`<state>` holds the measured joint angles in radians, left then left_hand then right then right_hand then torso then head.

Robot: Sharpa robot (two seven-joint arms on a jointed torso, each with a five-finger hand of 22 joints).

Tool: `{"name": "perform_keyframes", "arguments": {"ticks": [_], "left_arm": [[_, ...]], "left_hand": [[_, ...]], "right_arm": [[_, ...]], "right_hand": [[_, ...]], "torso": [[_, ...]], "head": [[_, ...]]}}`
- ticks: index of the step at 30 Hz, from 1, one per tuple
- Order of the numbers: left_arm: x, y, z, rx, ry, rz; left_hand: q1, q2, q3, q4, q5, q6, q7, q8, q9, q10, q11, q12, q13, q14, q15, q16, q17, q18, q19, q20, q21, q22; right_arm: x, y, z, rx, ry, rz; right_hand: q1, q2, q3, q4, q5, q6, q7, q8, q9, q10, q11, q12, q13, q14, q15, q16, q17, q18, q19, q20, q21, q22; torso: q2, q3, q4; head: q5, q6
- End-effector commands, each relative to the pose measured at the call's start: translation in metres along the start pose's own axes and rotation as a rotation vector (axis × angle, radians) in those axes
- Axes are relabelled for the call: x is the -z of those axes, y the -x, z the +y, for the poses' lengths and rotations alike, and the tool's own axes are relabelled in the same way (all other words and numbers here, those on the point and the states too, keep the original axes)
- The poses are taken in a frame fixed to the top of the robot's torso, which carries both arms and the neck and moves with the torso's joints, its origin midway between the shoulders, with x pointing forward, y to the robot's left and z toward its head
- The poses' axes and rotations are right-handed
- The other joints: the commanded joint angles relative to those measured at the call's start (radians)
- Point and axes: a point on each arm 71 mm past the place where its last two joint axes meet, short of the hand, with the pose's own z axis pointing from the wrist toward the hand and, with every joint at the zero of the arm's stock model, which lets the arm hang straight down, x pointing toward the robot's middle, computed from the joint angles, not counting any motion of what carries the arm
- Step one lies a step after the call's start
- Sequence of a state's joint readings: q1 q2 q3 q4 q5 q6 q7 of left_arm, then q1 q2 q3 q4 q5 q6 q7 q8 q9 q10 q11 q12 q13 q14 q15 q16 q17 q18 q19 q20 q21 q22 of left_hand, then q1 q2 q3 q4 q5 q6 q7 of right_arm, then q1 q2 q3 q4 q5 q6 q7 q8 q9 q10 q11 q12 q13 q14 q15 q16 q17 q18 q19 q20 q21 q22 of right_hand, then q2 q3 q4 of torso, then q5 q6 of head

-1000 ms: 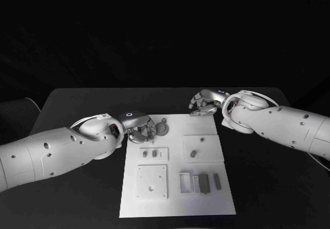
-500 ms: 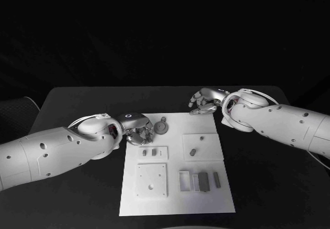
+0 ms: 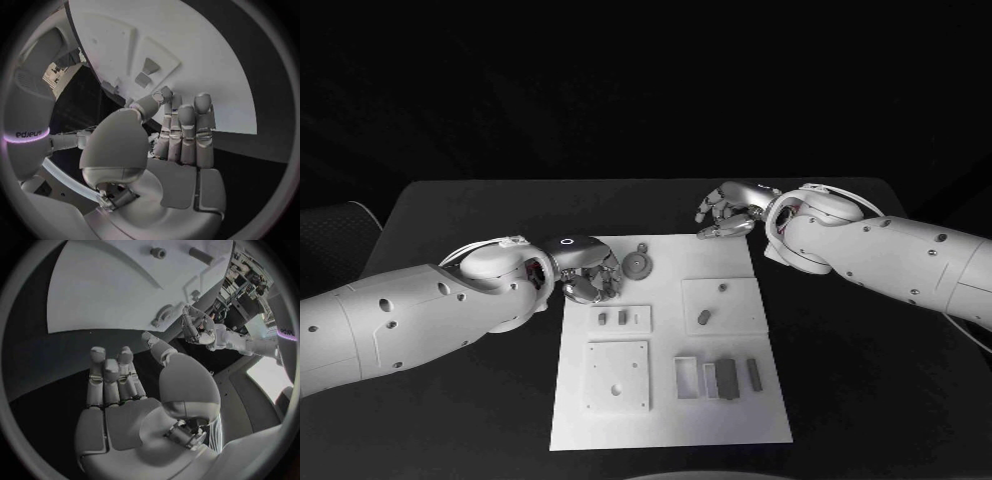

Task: Assemble the parts on the task board

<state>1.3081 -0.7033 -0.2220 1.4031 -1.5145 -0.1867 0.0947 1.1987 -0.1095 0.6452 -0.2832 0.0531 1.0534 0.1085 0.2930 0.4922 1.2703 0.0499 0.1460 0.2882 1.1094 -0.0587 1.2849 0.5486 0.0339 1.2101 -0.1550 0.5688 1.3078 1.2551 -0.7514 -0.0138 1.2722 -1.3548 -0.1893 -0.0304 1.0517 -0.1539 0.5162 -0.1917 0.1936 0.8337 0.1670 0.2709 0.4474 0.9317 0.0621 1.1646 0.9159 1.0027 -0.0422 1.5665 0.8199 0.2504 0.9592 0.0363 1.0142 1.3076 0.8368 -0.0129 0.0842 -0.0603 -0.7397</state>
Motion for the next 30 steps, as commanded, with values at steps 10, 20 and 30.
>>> {"name": "perform_keyframes", "arguments": {"ticks": [10,20,30], "left_arm": [[-0.0022,-0.0007,-0.0052,0.003,-0.015,-0.001],[-0.0043,-0.0014,-0.0093,0.006,-0.024,0.006],[-0.0067,-0.0047,-0.0091,0.003,-0.003,0.051]], "left_hand": [[-0.002,-0.004,-0.007,0.002,-0.001,0.000,0.003,0.002,0.001,0.007,0.002,-0.007,0.002,0.002,-0.001,0.006,-0.002,0.066,0.002,-0.002,0.005,0.021],[0.000,-0.002,-0.006,0.001,-0.001,-0.001,0.004,0.002,0.001,0.007,0.002,-0.009,0.003,0.002,-0.001,0.006,-0.002,0.066,0.001,-0.002,0.005,0.021],[-0.005,-0.005,-0.010,0.001,-0.002,-0.005,0.005,0.000,0.000,0.005,0.003,-0.013,0.004,0.000,0.001,0.006,-0.002,0.066,-0.001,-0.001,0.004,0.021]], "right_arm": [[0.0002,-0.0011,0.0009,0.001,0.008,0.012],[0.0000,-0.0012,0.0014,0.000,0.010,0.012],[-0.0001,-0.0013,0.0017,0.000,0.010,0.012]], "right_hand": [[-0.002,0.007,-0.002,-0.006,0.005,0.002,0.008,-0.002,-0.001,-0.009,0.001,0.006,-0.001,0.009,0.001,-0.003,-0.001,0.011,0.007,-0.003,-0.004,0.014],[-0.002,0.007,-0.002,-0.006,0.005,0.002,0.008,-0.002,-0.002,-0.009,0.001,0.006,-0.002,0.009,0.001,-0.003,-0.001,0.011,0.007,-0.003,-0.004,0.014],[-0.002,0.007,-0.002,-0.006,0.005,0.002,0.008,-0.002,-0.002,-0.009,0.001,0.006,-0.002,0.009,0.001,-0.003,-0.001,0.011,0.007,-0.003,-0.004,0.014]], "torso": [[0.000,0.0007,-0.0005],[0.000,0.0006,-0.0002],[0.000,0.0004,-0.0003]], "head": [[0.000,0.002],[-0.002,0.003],[-0.002,0.004]]}}
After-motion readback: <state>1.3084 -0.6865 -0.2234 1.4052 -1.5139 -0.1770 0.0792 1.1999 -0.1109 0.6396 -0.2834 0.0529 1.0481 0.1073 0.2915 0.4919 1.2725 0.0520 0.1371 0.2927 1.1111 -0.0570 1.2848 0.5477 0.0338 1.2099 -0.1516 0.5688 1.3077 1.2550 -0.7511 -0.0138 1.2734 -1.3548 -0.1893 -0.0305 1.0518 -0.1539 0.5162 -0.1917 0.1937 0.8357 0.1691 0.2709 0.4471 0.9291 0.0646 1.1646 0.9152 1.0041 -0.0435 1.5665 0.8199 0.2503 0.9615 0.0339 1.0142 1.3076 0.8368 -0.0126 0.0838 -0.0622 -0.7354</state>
